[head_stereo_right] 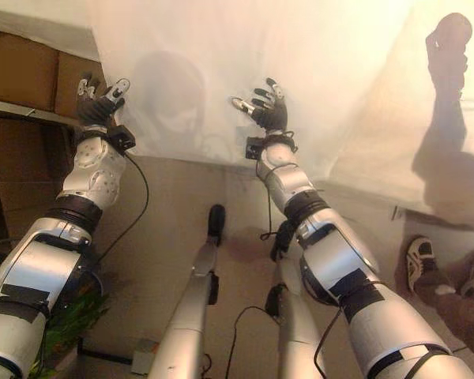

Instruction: Make the bed

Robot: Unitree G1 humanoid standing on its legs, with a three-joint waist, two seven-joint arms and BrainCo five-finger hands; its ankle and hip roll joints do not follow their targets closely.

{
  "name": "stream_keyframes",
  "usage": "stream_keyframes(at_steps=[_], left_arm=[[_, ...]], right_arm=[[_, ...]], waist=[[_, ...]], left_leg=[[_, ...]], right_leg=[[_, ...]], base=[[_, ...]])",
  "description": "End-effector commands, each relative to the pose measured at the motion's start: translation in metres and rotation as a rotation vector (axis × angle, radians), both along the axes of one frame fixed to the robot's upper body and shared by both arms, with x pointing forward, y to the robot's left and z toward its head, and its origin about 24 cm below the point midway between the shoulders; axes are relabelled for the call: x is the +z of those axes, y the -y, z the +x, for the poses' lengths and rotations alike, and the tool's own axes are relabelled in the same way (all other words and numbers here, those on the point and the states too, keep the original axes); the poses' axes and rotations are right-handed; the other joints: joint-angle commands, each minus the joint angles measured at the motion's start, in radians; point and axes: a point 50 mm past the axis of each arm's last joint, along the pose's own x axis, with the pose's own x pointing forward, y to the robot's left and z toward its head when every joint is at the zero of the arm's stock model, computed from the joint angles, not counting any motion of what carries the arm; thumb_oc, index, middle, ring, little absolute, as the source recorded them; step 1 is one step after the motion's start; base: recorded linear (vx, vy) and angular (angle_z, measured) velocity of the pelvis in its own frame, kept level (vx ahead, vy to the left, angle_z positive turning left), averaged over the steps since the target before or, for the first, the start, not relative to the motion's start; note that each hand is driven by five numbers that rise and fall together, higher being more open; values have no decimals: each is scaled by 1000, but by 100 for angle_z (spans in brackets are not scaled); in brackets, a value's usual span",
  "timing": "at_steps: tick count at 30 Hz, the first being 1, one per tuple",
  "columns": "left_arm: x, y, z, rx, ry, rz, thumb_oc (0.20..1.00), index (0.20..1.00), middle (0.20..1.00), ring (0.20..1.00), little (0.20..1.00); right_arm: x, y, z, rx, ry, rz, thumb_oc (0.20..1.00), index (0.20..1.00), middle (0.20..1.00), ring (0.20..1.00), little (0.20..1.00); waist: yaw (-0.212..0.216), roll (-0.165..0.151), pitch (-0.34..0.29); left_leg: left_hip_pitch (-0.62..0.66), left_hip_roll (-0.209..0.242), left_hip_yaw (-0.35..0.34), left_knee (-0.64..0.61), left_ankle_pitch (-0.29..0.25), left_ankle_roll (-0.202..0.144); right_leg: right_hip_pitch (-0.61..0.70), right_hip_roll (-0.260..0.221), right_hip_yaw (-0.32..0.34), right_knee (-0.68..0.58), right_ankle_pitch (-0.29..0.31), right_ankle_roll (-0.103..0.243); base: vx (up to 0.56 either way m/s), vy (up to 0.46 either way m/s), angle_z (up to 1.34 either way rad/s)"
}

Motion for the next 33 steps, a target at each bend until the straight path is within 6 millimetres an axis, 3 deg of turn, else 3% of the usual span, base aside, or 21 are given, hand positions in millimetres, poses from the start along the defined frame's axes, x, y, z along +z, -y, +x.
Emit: stream_keyframes(at_steps=[1,3,6,13,15,19,23,24,27,33], left_arm=[[1,-20,-2,81,-31,54,1000,1000,1000,1000,1000],[-5,-25,-3,95,-54,52,1000,1000,1000,1000,1000],[-11,-31,-4,116,-74,45,1000,1000,1000,1000,1000],[-64,-80,-20,330,-268,56,1000,1000,1000,1000,1000],[-82,-84,-26,368,-303,37,1000,1000,1000,1000,1000],[-125,-96,-42,442,-388,-48,1000,1000,1000,1000,1000],[-175,-114,-71,514,-527,-38,1000,1000,1000,1000,1000],[-176,-114,-71,514,-529,-39,1000,1000,1000,1000,1000],[-238,-125,-111,554,-711,-105,1000,1000,1000,1000,1000],[-311,-115,-165,475,-980,-84,1000,1000,1000,1000,1000]], right_arm=[[-10,11,2,-79,-24,-53,1000,1000,1000,1000,1000],[-17,13,2,-87,-41,-56,1000,1000,1000,1000,1000],[-21,17,2,-108,-50,-55,1000,1000,1000,1000,1000],[-57,46,1,-220,-137,-18,1000,1000,1000,1000,1000],[-67,55,-1,-253,-158,32,1000,1000,1000,1000,1000],[-91,74,-8,-331,-206,133,1000,1000,1000,1000,1000],[-116,100,-17,-417,-259,180,1000,1000,1000,1000,1000],[-117,99,-17,-416,-260,179,1000,1000,1000,1000,1000],[-154,127,-30,-518,-377,145,1000,1000,1000,1000,1000],[-214,159,-60,-557,-568,-29,1000,1000,1000,1000,1000]], waist=[[-10,-20,-3],[-13,-17,-3],[-22,-22,-3],[-36,-29,-3],[-37,-30,-3],[-39,-27,-3],[-37,-18,-3],[-38,-18,-3],[-30,-4,-3],[-35,14,-3]], left_leg=[[-57,-94,61,151,-174,8],[-37,-89,58,153,-202,3],[-58,-95,71,158,-179,9],[-29,-90,92,160,-188,14],[-20,-88,96,162,-191,15],[4,-83,103,157,-193,16],[30,-81,112,157,-199,17],[33,-81,112,157,-200,17],[101,-73,114,166,-235,13],[218,-78,137,131,-205,21]], right_leg=[[9,-52,26,-90,43,114],[24,-46,38,-86,26,122],[3,-54,33,-81,41,114],[16,-55,31,-76,43,116],[21,-55,32,-74,41,114],[36,-54,29,-67,33,111],[56,-56,24,-63,30,110],[58,-56,24,-63,30,110],[116,-45,35,-52,0,114],[199,-49,30,-30,-14,100]], base=[[-11,27,-6],[21,10,-1],[-47,15,0],[-10,1,-3],[-11,-6,-9],[-10,-18,-10],[-10,-16,-7],[47,-15,-3],[23,-24,-5],[-26,-33,-11]])
